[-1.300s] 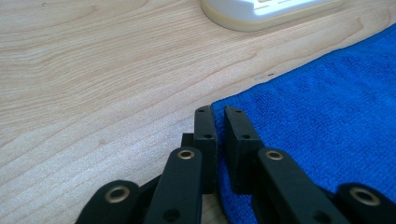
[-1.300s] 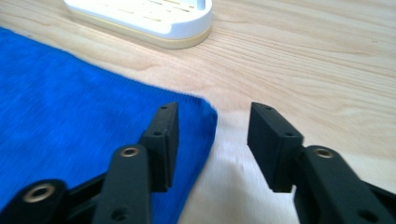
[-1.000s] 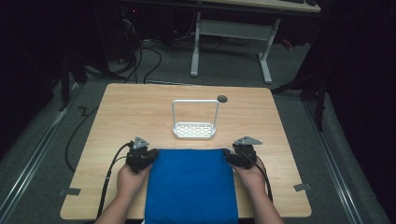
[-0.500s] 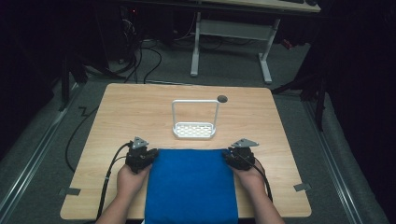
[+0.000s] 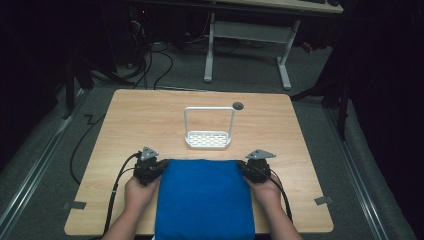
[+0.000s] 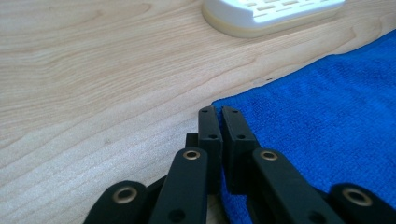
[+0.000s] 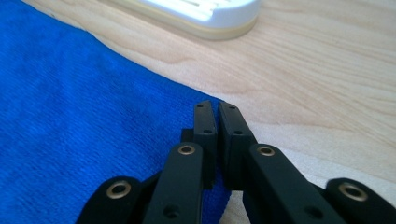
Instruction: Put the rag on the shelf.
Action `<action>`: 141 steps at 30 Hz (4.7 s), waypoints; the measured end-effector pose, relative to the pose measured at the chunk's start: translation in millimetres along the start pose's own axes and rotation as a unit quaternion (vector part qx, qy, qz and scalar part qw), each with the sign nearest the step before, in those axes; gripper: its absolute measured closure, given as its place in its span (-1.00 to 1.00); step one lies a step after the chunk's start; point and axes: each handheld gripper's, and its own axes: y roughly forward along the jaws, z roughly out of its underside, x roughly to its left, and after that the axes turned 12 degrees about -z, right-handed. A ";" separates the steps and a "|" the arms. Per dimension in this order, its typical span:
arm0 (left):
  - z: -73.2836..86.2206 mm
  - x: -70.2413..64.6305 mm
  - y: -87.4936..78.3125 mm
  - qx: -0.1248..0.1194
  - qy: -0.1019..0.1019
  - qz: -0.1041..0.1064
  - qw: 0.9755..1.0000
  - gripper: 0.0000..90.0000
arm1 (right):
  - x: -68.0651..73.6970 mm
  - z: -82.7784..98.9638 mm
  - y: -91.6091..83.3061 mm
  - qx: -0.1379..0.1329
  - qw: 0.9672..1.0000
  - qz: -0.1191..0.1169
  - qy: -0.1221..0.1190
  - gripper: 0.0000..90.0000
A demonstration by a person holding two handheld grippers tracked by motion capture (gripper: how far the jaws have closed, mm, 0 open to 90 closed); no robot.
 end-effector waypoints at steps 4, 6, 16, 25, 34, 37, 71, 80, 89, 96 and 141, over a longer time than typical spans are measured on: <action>0.4 1.5 -2.7 -0.011 -0.006 0.007 1.000 0.95 | 6.0 -1.2 -6.4 -0.020 1.000 0.002 -0.008 0.95; 0.4 1.8 -3.7 -0.014 -0.005 0.006 1.000 0.95 | 7.1 -1.3 -7.5 -0.023 1.000 0.001 -0.010 0.95; -4.7 -1.0 -26.9 -0.064 -0.005 0.013 0.998 0.95 | 18.0 -5.8 -32.2 -0.085 0.996 -0.002 -0.018 0.95; -13.4 -5.4 -53.3 -0.127 -0.006 0.018 0.992 0.95 | 27.9 -13.7 -56.9 -0.136 0.990 0.007 -0.039 0.95; -26.5 -12.2 -83.0 -0.182 0.002 0.026 0.983 0.95 | 42.3 -25.7 -80.6 -0.181 0.981 0.010 -0.067 0.96; -30.7 -14.8 -92.7 -0.200 -0.001 0.032 0.979 0.95 | 47.7 -29.7 -87.1 -0.195 0.978 0.010 -0.076 0.96; -121.8 -18.6 -151.9 -0.329 0.032 0.021 0.944 0.96 | 60.7 -109.7 -158.3 -0.318 0.939 0.053 -0.123 0.96; -139.1 -16.6 -151.2 -0.332 0.036 0.015 0.942 0.96 | 52.5 -117.9 -157.7 -0.319 0.939 0.057 -0.114 0.96; -153.3 -10.6 -145.8 -0.319 0.038 0.006 0.947 0.96 | 40.0 -129.6 -160.7 -0.321 0.940 0.062 -0.098 0.97; -164.6 -8.8 -151.8 -0.322 0.049 -0.002 0.946 0.96 | 38.6 -134.8 -161.5 -0.321 0.941 0.064 -0.084 0.97; -230.4 31.0 -36.4 -0.227 0.049 -0.072 0.970 0.97 | -40.2 -207.4 -86.5 -0.254 0.960 0.108 -0.049 0.97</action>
